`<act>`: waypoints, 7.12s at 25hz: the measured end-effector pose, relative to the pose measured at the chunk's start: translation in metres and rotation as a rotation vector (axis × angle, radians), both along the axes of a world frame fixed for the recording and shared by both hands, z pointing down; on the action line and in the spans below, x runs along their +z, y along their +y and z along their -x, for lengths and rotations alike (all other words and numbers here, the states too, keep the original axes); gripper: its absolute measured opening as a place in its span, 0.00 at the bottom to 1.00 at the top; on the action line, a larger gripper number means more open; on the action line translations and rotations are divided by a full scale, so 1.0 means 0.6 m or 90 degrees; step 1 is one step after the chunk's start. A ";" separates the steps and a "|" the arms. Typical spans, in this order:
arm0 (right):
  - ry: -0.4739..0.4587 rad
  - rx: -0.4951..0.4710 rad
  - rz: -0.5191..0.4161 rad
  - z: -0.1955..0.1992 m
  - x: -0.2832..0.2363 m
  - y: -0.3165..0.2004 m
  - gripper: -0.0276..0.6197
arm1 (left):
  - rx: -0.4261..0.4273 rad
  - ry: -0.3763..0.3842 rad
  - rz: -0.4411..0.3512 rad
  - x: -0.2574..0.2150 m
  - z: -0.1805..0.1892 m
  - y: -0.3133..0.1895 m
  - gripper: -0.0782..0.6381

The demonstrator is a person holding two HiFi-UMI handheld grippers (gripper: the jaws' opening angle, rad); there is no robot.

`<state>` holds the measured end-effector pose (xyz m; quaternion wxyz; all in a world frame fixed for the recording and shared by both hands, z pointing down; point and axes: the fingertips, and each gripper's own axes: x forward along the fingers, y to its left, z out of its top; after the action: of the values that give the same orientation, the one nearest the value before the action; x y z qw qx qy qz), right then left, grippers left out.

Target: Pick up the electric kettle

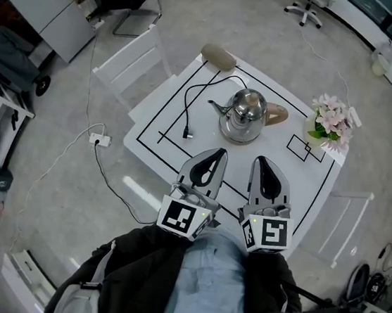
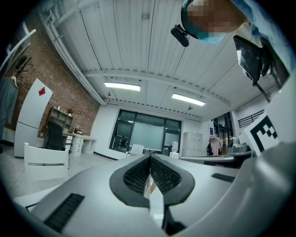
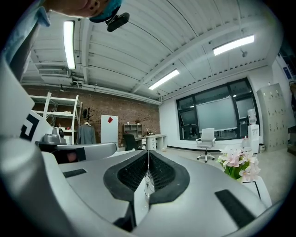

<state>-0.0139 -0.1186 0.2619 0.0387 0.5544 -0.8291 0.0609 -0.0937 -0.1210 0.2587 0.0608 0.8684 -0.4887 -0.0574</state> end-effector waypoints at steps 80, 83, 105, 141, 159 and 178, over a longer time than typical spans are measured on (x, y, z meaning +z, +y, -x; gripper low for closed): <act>-0.032 0.080 0.138 -0.183 0.302 -0.225 0.44 | -0.200 0.052 0.122 0.243 0.056 -0.215 0.42; -0.033 0.085 0.139 -0.186 0.305 -0.232 0.44 | -0.202 0.053 0.122 0.245 0.058 -0.224 0.42; -0.015 0.096 0.141 -0.179 0.310 -0.265 0.44 | -0.195 0.075 0.100 0.227 0.073 -0.270 0.42; -0.038 0.088 0.105 -0.189 0.303 -0.312 0.44 | -0.179 0.059 0.072 0.208 0.064 -0.308 0.36; -0.034 0.068 0.057 -0.168 0.289 -0.321 0.26 | -0.163 0.052 0.055 0.205 0.052 -0.305 0.20; -0.054 0.056 0.062 -0.167 0.284 -0.313 0.22 | -0.155 0.031 0.069 0.206 0.049 -0.309 0.18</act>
<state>0.0862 -0.3062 0.4322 0.0278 0.5848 -0.8008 0.1266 -0.1230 -0.3064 0.3824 0.1124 0.7965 -0.5911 -0.0591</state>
